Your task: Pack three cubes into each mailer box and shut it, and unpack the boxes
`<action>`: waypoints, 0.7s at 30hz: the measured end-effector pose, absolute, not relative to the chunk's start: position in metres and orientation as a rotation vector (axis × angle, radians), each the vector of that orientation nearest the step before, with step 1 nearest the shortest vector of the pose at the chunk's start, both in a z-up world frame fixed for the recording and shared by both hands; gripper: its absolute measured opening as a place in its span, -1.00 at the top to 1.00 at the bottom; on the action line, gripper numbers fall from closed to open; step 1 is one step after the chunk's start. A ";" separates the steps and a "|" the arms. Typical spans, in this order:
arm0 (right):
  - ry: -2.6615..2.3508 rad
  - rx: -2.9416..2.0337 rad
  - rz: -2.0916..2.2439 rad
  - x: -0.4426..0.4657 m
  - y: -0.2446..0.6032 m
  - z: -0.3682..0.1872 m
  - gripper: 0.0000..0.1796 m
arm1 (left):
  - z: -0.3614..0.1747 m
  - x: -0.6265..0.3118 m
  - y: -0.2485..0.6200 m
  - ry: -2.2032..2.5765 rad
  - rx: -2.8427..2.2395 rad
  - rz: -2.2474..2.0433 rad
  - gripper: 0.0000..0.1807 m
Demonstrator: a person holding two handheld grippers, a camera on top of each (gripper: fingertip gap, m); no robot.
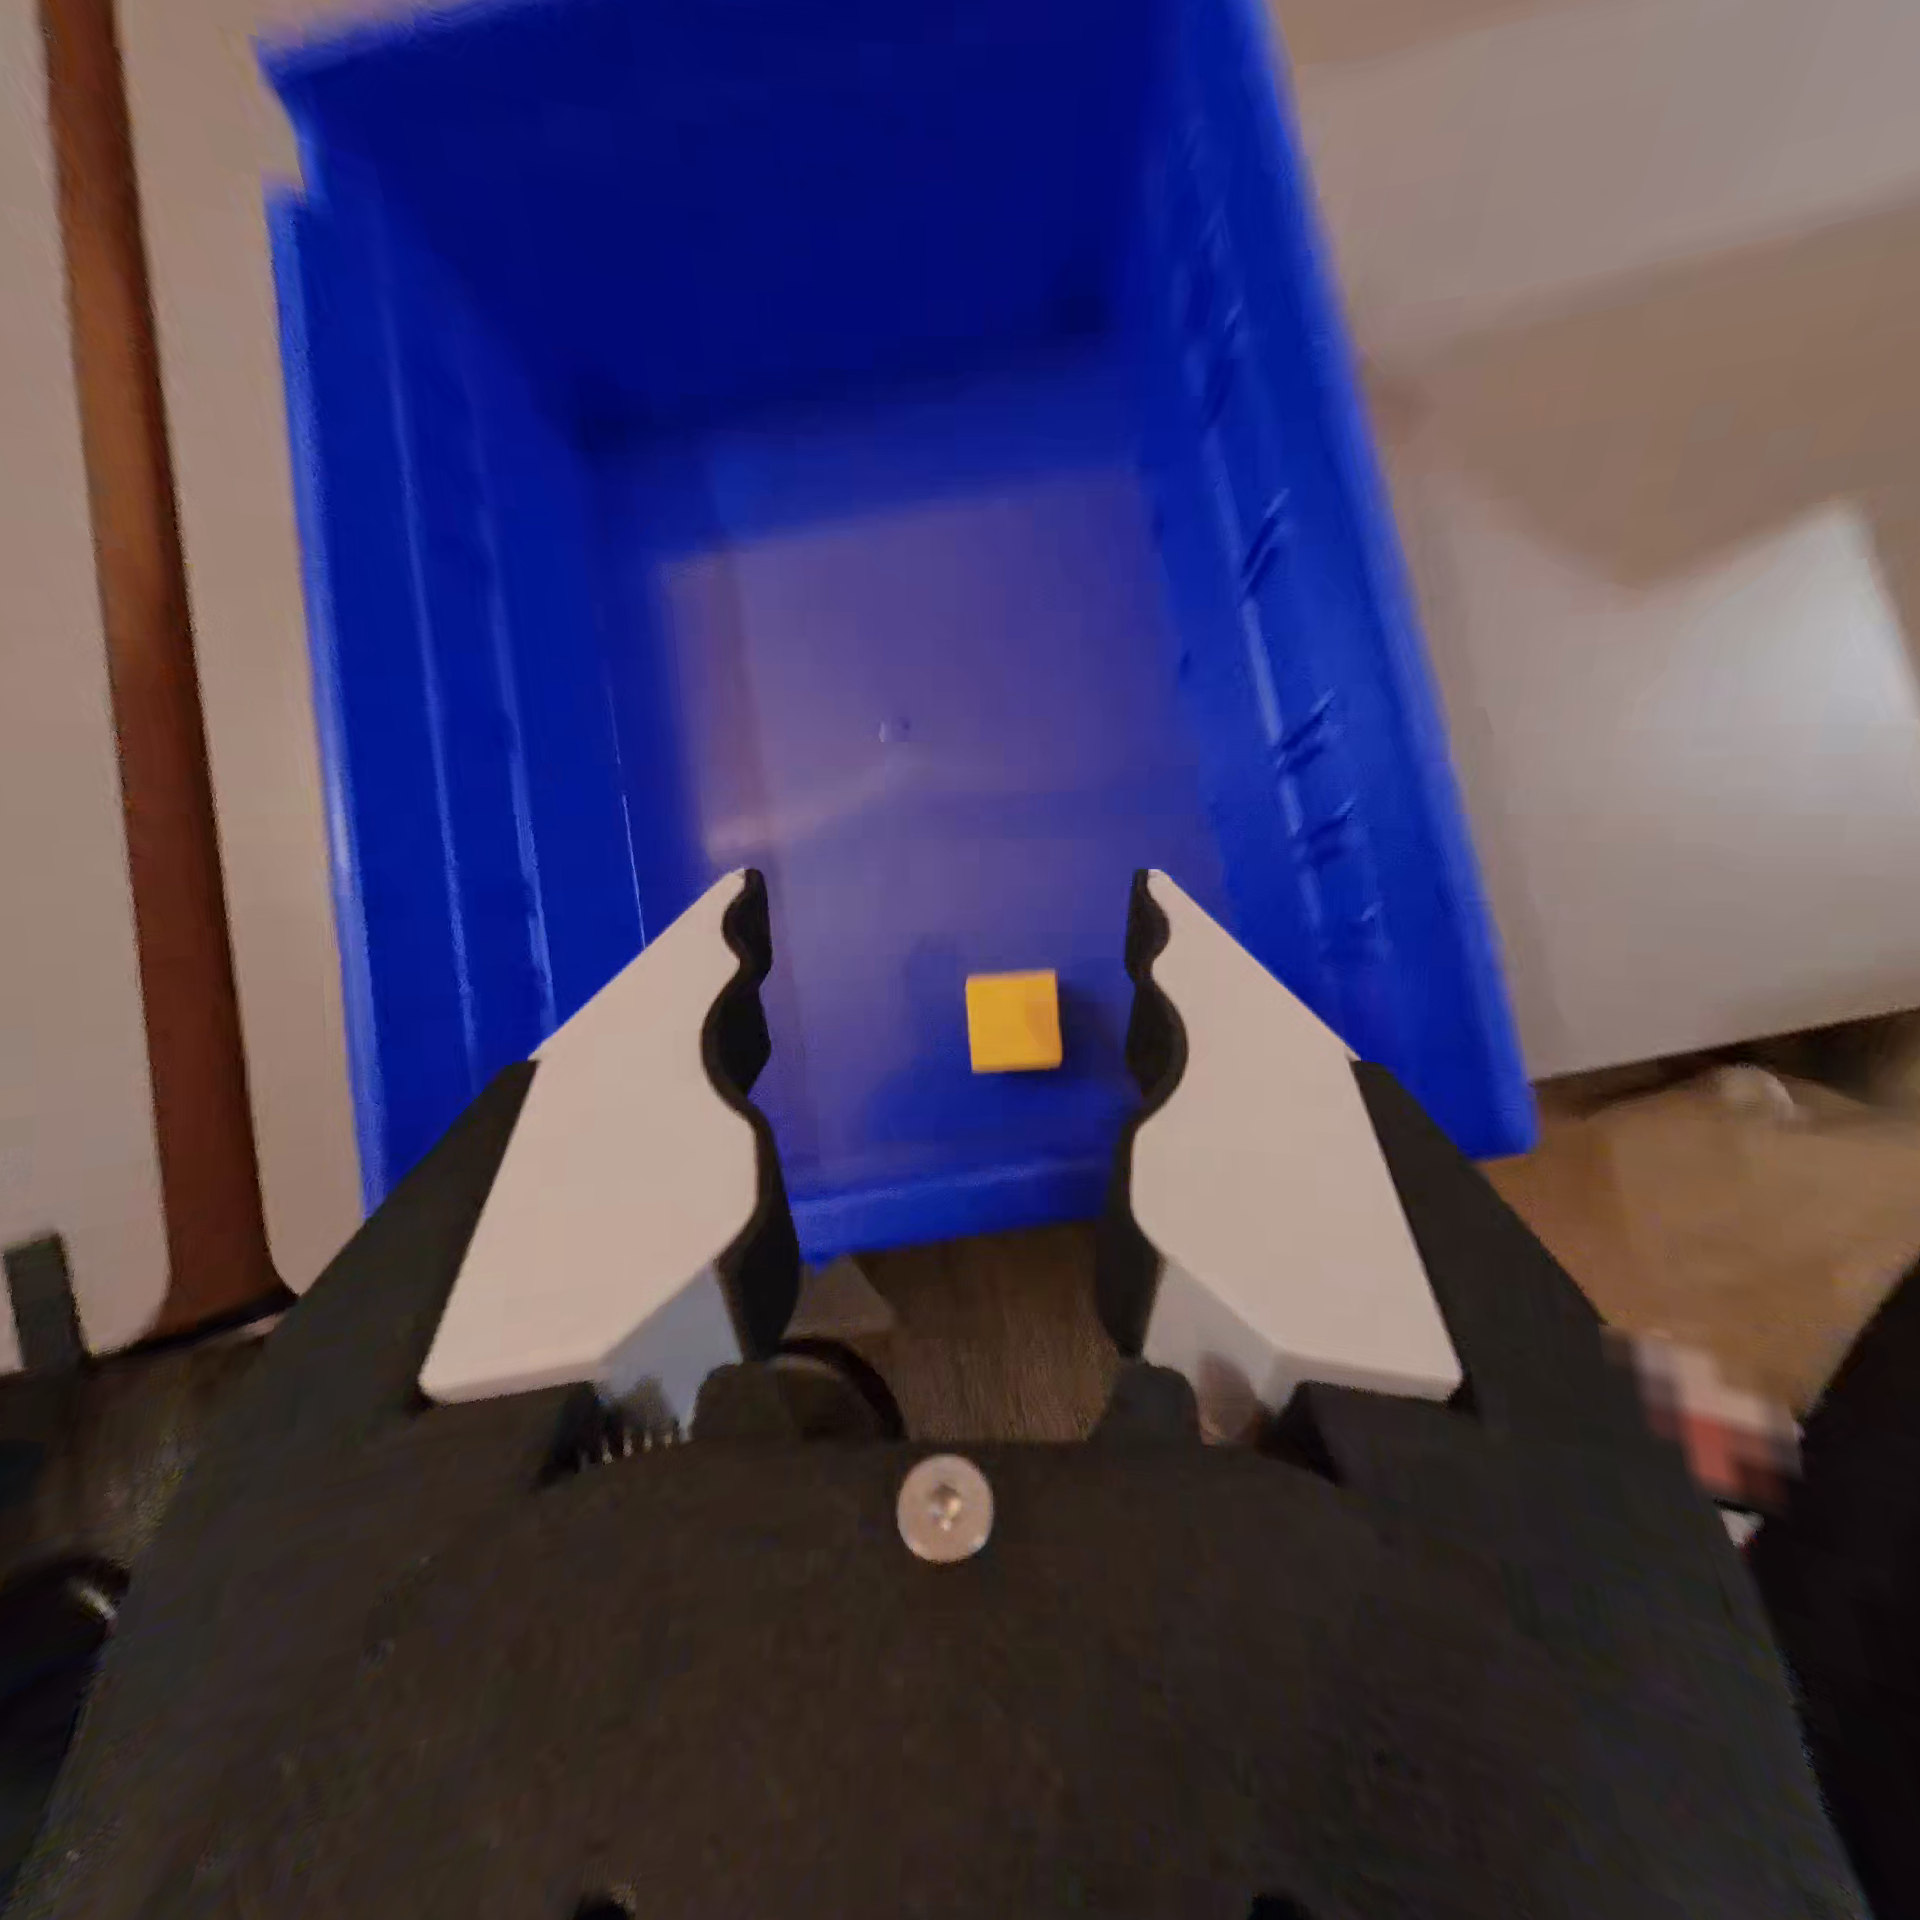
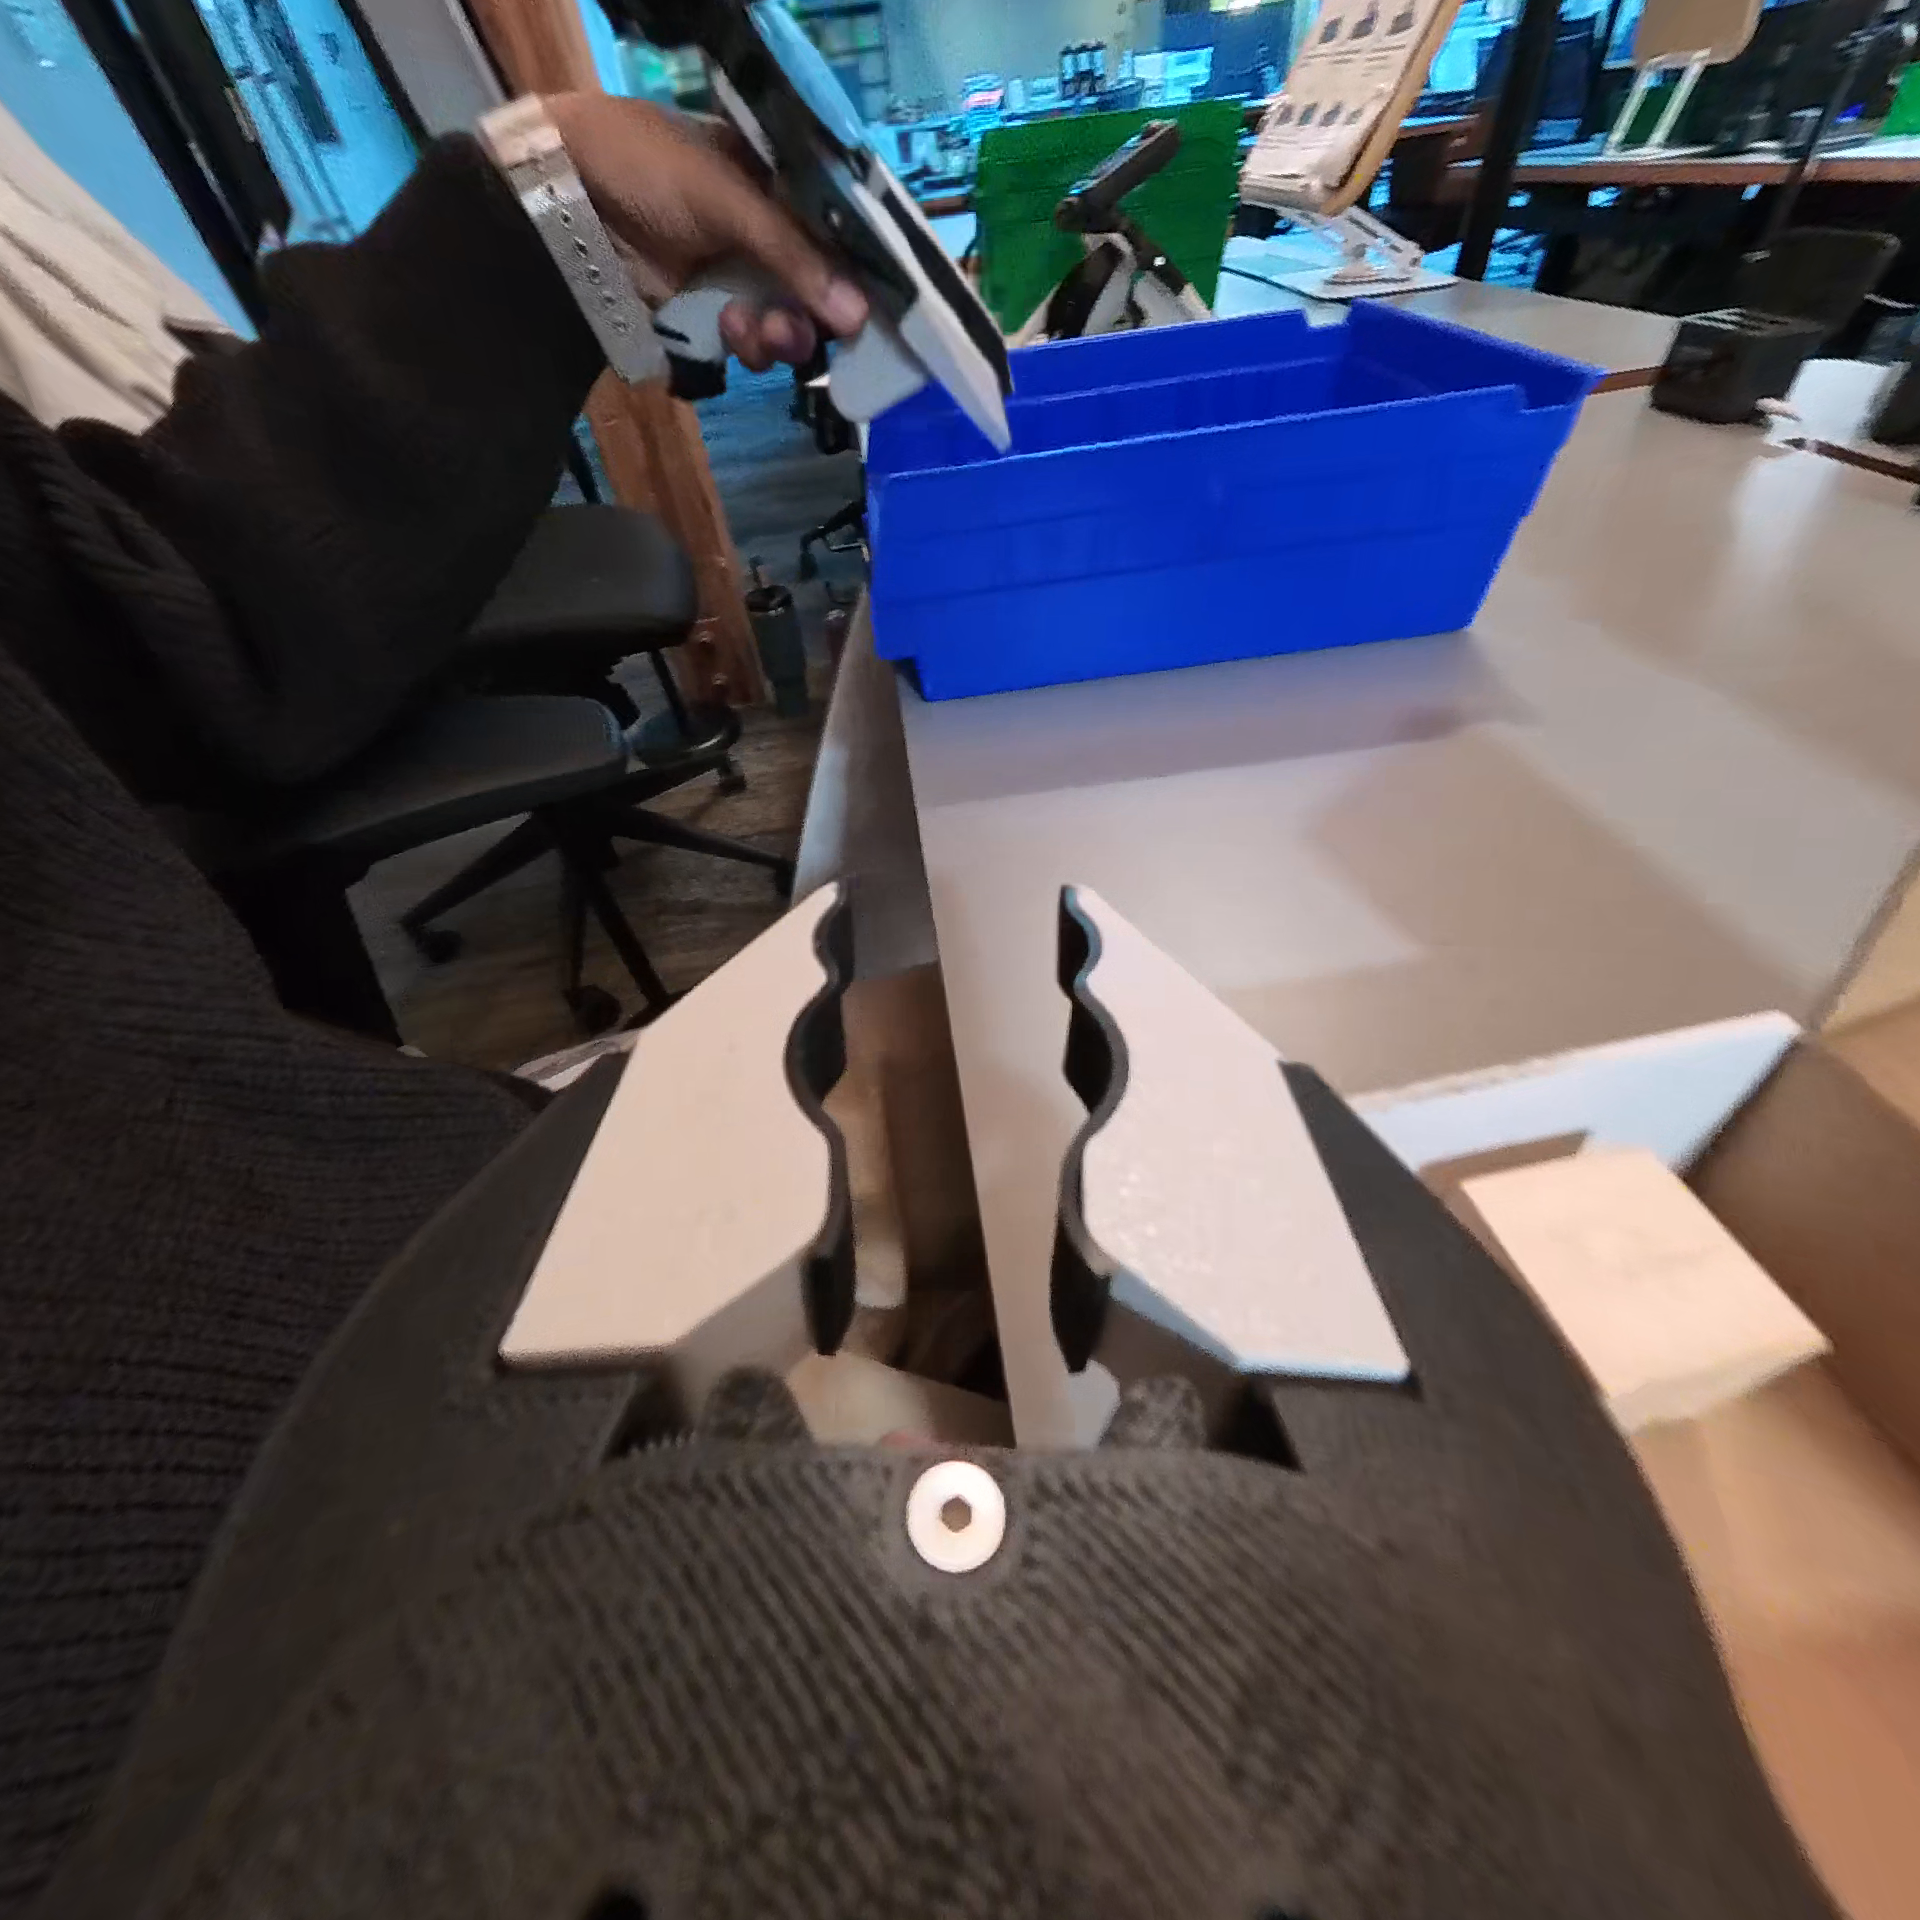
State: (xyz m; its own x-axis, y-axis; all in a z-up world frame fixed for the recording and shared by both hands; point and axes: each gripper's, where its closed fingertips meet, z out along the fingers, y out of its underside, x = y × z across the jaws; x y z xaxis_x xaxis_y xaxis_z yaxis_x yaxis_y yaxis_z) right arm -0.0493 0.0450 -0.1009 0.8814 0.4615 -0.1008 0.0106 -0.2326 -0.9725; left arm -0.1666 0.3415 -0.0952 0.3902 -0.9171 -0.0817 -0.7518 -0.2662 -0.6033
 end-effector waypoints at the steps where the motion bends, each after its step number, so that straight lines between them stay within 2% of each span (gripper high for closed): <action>1: -0.380 -1.766 0.440 -0.054 0.048 -0.101 0.58 | -0.108 -0.174 0.338 1.439 -2.136 -0.399 0.29; 5: -0.447 -1.766 0.460 -0.071 0.054 -0.103 0.58 | -0.147 -0.194 0.326 1.536 -2.246 -0.336 0.44; 9: -0.499 -1.781 0.436 -0.076 0.052 -0.109 0.58 | -0.167 -0.191 0.315 1.630 -2.266 -0.288 0.44; 11: -0.506 -1.782 0.413 -0.074 0.051 -0.109 0.58 | -0.170 -0.188 0.318 1.624 -2.267 -0.257 0.54; 12: -0.502 -1.779 0.408 -0.072 0.051 -0.109 0.58 | -0.170 -0.187 0.320 1.615 -2.265 -0.246 0.73; 17: -0.463 -1.775 0.396 -0.065 0.047 -0.106 0.58 | -0.152 -0.181 0.330 1.584 -2.205 -0.237 0.74; 21: -0.440 -1.781 0.378 -0.061 0.046 -0.107 0.59 | -0.090 -0.160 0.331 1.494 -2.011 -0.274 0.74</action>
